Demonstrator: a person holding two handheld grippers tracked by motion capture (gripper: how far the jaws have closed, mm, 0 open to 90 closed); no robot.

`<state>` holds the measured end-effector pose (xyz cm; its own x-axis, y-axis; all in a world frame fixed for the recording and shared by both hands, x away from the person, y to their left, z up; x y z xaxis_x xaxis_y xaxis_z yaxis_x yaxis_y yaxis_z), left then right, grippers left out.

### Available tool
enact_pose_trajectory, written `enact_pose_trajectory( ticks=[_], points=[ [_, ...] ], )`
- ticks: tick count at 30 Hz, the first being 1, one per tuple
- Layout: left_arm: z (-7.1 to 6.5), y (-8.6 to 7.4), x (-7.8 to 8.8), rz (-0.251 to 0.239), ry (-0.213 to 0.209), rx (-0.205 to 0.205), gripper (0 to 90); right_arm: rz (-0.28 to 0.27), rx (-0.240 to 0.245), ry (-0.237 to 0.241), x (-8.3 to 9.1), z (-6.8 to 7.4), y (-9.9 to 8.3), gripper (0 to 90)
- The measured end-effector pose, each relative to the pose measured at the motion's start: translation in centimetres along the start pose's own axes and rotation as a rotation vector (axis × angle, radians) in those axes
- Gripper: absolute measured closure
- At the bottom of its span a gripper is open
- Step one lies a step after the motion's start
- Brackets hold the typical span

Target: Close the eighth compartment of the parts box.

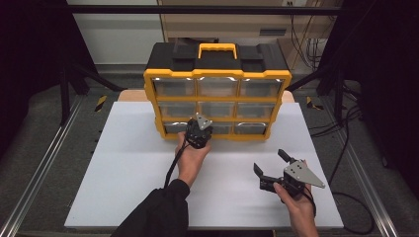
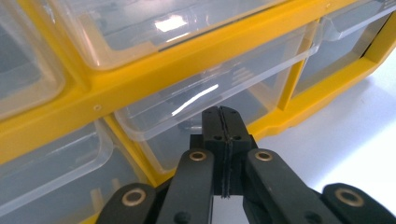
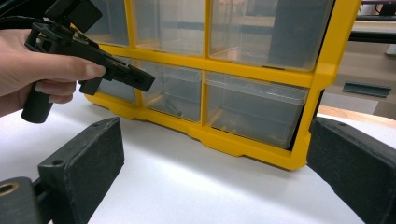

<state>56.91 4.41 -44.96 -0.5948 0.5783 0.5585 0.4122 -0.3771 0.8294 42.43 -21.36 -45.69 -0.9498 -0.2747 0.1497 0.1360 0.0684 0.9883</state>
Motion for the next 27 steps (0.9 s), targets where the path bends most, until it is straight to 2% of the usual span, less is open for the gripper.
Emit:
enact_pose_trajectory(
  ticks=[6,14,27],
  points=[
    [-0.3,0.3,0.7,-0.013,-0.009,-0.01,90.0,-0.002,-0.004,-0.004,0.0,-0.1,0.0,4.7],
    [-0.3,0.1,1.1,0.001,-0.004,-0.025,90.0,-0.01,0.005,-0.005,0.2,0.1,0.3,4.7],
    [-0.2,-0.3,1.5,0.0,-0.007,-0.026,90.0,-0.013,0.01,-0.012,0.2,-0.1,0.3,4.7]
  ],
)
Point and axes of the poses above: each handheld gripper's, and its own axes: x roughly backward along the jaws, y roughly out of its top, z roughly to its left, the point moved 2 cm from there along -x, roughly forward along the jaws, and after that the axes turned 11 degrees about -y, right-handed, at the moved point
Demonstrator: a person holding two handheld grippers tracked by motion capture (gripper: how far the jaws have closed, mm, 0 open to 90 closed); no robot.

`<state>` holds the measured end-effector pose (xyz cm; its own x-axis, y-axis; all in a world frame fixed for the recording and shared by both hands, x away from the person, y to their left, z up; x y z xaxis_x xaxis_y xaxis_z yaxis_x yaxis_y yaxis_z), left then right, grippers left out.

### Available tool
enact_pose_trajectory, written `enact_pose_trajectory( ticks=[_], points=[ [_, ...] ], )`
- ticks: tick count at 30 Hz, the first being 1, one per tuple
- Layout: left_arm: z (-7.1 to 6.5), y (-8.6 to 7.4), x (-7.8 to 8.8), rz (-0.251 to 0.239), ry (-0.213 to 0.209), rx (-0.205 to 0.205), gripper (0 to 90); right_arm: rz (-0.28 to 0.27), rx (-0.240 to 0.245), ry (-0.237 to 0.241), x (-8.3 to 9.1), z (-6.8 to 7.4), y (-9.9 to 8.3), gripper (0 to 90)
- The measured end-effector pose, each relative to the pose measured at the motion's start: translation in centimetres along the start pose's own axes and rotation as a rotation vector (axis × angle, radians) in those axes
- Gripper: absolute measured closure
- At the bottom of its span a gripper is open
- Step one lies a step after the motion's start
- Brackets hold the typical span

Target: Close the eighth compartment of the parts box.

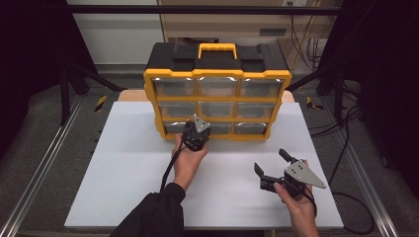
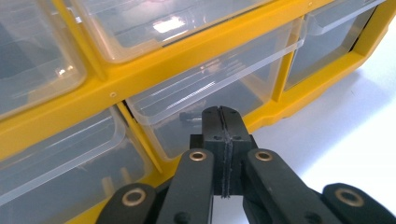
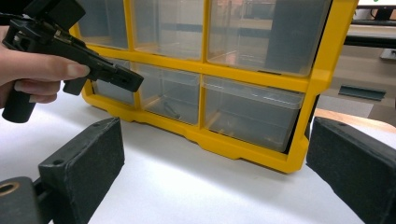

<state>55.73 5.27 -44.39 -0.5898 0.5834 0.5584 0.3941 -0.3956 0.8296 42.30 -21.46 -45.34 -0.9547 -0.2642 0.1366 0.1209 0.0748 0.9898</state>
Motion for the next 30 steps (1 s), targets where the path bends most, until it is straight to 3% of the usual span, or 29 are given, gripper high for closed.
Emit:
enact_pose_trajectory(
  ticks=[19,25,30],
  points=[
    [-0.1,-0.1,1.6,-0.027,-0.019,-0.005,90.0,0.005,0.001,-0.005,0.0,0.0,-0.1,4.7],
    [-0.2,-0.1,2.8,-0.076,-0.04,-0.01,89.9,0.006,0.003,-0.001,-0.1,0.1,-0.1,4.7],
    [-0.5,-0.2,4.0,-0.137,-0.065,-0.022,78.3,0.01,0.002,-0.002,-0.2,0.0,-0.2,4.7]
  ],
)
Point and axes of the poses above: each handheld gripper's, and its own axes: x roughly backward along the jaws, y roughly out of its top, z roughly to its left, the point moved 2 cm from there along -x, roughly forward along the jaws, and after that the axes turned 11 degrees about -y, right-handed, at the moved point
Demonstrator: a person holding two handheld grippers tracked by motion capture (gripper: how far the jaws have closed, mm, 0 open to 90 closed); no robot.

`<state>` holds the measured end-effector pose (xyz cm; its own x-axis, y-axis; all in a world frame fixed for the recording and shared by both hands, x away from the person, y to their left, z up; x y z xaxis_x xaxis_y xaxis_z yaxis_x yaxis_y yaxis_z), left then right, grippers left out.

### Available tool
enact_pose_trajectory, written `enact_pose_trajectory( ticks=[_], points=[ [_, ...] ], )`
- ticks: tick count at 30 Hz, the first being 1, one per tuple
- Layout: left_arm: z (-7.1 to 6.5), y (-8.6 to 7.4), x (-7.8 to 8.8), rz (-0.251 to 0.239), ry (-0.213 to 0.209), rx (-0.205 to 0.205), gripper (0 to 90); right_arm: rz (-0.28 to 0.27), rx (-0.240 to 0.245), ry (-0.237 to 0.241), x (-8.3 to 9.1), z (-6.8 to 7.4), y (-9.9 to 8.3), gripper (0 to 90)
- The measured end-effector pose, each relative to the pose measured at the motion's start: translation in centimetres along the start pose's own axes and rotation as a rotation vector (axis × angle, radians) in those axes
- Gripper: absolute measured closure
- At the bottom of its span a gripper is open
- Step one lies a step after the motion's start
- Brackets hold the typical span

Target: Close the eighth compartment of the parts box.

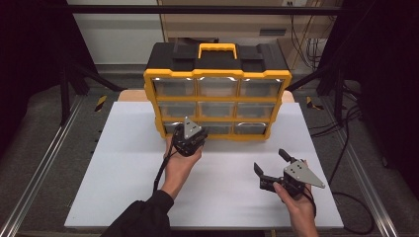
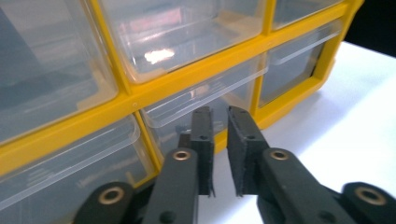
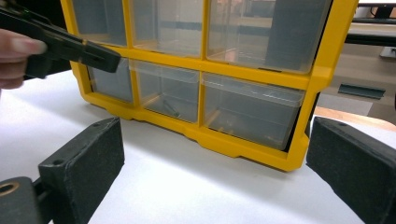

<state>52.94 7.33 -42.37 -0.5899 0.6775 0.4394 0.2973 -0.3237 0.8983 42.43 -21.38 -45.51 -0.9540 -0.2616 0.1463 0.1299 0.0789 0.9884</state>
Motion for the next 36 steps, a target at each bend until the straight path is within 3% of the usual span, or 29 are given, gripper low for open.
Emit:
enact_pose_trajectory(
  ticks=[9,15,27,36],
  points=[
    [-0.5,-0.3,1.7,-0.023,-0.032,0.013,42.1,0.003,0.008,0.0,-0.1,0.2,0.0,4.4],
    [-0.6,-0.2,3.0,-0.056,-0.052,0.018,28.1,0.0,0.009,-0.008,-0.1,0.0,-0.1,4.4],
    [-0.4,-0.4,3.9,-0.123,-0.106,0.012,10.1,0.007,0.013,-0.006,-0.2,0.1,-0.1,4.4],
    [-0.5,-0.5,5.4,-0.156,-0.091,0.009,6.3,0.006,0.025,-0.009,-0.1,0.3,-0.1,4.4]
  ],
)
Point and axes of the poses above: each handheld gripper's, and its own axes: x roughly backward along the jaws, y roughly out of its top, z roughly to its left, the point moved 2 cm from there along -x, roughly forward along the jaws, and after that the axes turned 11 degrees about -y, right-handed, at the moved point
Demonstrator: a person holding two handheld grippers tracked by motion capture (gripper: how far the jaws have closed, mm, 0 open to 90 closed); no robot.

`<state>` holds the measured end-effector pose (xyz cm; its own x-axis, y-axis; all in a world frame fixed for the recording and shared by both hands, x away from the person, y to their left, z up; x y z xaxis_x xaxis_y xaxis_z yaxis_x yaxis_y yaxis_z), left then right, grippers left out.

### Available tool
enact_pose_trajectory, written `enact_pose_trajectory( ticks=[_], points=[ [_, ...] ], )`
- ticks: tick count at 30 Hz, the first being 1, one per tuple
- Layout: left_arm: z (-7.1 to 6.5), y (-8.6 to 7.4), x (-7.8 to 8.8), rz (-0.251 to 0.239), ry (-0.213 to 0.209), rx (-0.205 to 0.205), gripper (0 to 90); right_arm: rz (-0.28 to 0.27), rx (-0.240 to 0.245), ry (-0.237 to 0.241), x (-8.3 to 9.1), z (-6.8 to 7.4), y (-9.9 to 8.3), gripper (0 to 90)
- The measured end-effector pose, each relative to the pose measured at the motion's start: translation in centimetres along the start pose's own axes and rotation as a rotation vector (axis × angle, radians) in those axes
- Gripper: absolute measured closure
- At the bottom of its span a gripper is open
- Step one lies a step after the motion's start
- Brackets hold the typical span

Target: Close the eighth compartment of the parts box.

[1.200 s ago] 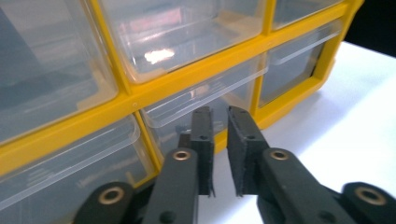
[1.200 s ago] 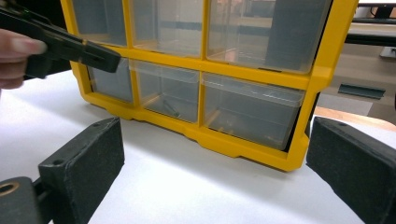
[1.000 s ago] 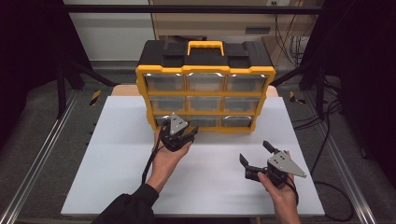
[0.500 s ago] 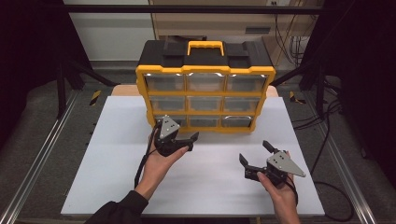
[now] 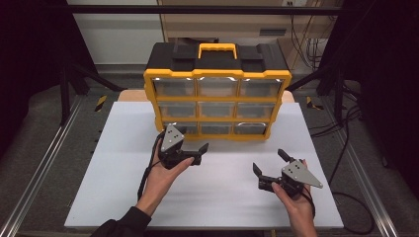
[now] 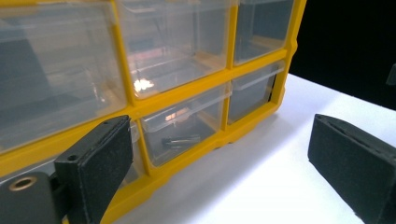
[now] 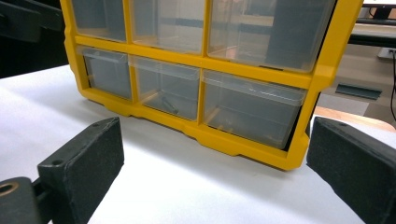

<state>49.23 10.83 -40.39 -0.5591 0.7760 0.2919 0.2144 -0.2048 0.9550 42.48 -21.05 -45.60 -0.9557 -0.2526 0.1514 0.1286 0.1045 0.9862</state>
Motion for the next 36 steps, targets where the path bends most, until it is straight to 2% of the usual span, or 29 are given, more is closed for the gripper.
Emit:
enact_pose_trajectory(
  ticks=[5,9,20,27,36],
  points=[
    [0.3,-0.1,1.2,0.009,0.003,-0.022,4.6,0.004,-0.002,0.004,-0.1,0.2,0.0,4.4],
    [1.0,0.0,2.2,0.001,0.021,0.0,4.1,0.007,0.0,-0.002,-0.1,0.1,-0.1,4.5],
    [2.6,0.3,5.7,-0.009,0.068,-0.017,3.3,0.012,0.008,-0.001,-0.2,0.3,-0.1,4.5],
    [3.4,-0.5,7.9,-0.027,0.085,-0.021,2.9,0.016,0.007,-0.005,-0.1,0.1,-0.1,4.5],
    [5.1,-1.4,10.4,-0.054,0.113,0.01,2.8,0.019,0.01,-0.011,-0.2,0.0,-0.2,4.7]
  ],
)
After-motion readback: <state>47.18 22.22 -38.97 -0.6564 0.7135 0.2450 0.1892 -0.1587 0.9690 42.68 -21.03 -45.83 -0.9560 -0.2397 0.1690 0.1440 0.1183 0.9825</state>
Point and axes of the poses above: each handheld gripper's, and its own axes: x roughly backward along the jaws, y roughly out of its top, z roughly to its left, the point moved 2 cm from there along -x, roughly forward along the jaws, and after that the axes turned 11 degrees about -y, right-handed, at the moved point
